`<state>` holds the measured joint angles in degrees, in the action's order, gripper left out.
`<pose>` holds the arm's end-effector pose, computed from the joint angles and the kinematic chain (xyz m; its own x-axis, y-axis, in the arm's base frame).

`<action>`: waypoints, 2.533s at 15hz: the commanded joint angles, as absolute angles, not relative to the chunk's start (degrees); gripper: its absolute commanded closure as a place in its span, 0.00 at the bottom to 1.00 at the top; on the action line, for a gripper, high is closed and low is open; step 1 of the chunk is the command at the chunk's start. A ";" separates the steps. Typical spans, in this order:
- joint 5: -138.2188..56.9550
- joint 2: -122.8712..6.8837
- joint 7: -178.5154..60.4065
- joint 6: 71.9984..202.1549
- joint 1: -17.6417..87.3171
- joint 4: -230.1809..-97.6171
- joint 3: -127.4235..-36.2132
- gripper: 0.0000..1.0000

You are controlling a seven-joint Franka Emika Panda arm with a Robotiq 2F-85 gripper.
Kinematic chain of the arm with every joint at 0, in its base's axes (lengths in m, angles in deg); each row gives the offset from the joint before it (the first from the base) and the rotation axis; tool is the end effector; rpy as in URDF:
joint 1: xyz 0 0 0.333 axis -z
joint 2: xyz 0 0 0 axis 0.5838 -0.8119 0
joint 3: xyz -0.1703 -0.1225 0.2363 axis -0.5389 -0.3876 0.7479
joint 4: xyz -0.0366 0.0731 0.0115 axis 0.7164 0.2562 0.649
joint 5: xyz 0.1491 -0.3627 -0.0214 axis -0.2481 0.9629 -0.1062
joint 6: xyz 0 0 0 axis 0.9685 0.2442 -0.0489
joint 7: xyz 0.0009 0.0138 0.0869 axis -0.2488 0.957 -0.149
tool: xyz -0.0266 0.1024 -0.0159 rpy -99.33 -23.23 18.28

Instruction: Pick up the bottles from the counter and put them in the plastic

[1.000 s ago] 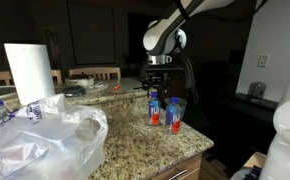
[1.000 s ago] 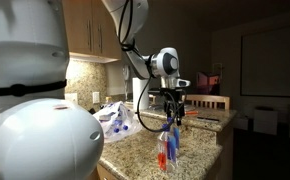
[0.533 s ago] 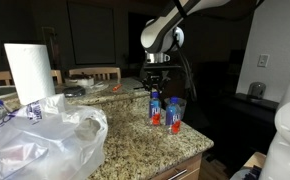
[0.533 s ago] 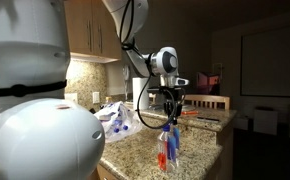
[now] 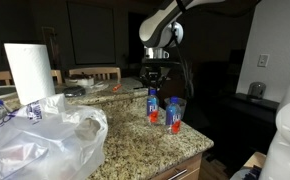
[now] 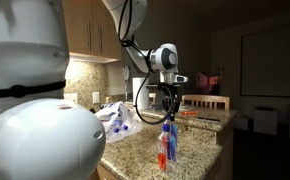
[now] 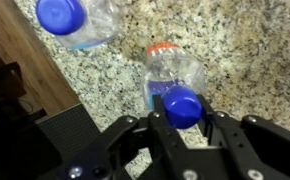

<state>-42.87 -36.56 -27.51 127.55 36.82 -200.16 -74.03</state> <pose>0.5096 0.0242 0.4054 0.8380 -0.5449 0.0281 -0.5451 -0.8383 -0.0009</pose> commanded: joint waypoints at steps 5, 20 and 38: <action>-67.34 -32.89 -46.53 136.74 33.92 -200.18 -76.25 0.90; -103.82 -53.61 -85.08 113.72 30.31 -181.82 -73.00 0.90; -89.80 -62.27 -80.62 104.89 27.11 -170.43 -72.15 0.02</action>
<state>-92.67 -73.34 -82.55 100.42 25.79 -160.86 -70.90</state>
